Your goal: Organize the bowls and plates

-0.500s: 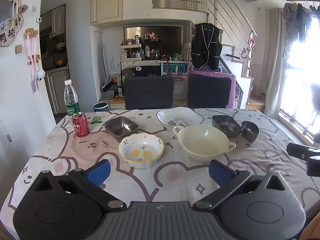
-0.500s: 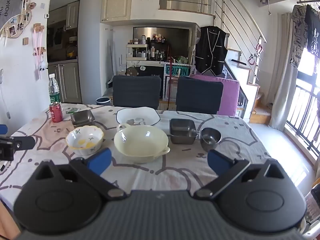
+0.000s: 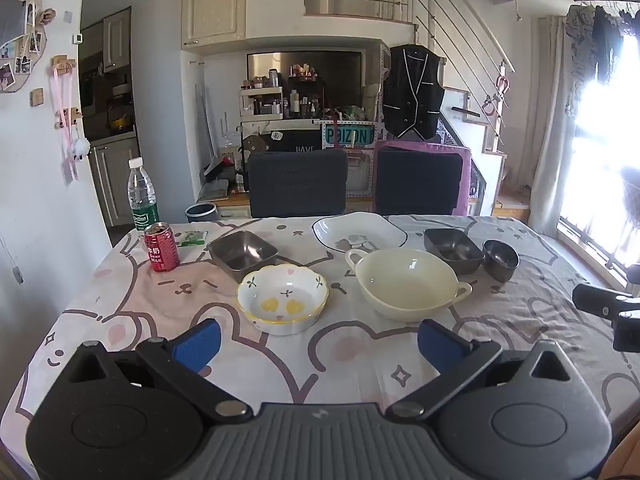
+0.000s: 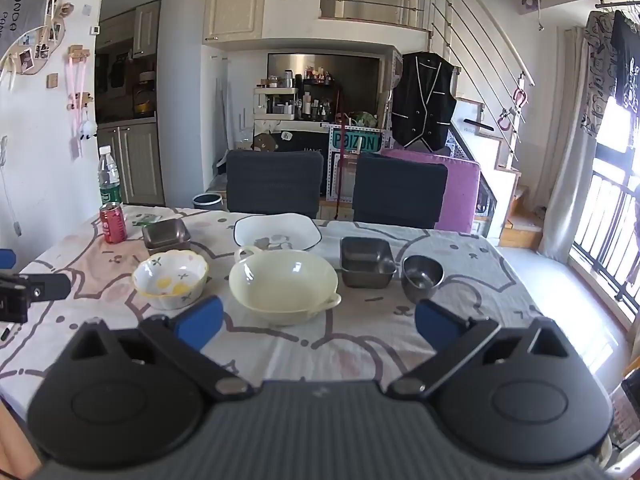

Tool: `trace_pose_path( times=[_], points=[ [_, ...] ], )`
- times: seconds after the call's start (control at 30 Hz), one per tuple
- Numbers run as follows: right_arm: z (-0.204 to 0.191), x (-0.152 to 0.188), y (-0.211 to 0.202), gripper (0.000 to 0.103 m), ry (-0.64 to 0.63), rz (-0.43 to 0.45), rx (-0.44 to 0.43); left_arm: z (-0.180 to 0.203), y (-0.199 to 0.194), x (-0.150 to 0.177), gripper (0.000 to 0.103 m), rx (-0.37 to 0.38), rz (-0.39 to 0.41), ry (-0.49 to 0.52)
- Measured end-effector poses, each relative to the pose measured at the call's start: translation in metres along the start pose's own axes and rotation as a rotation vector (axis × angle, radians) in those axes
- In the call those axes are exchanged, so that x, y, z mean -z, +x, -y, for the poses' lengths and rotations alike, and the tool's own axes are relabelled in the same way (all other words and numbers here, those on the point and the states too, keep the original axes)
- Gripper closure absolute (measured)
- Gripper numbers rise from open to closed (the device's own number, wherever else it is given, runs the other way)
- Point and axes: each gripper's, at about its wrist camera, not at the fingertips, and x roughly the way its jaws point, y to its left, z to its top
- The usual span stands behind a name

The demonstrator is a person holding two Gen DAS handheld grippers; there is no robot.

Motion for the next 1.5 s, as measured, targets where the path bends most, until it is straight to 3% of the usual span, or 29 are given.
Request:
trace_pose_path(
  times=[1.5],
  points=[
    [-0.0013,-0.0001,-0.0002,0.000,-0.005,-0.004,0.003,0.0033,0.0010,0.0035,0.000,-0.003,-0.005,-0.006]
  ],
)
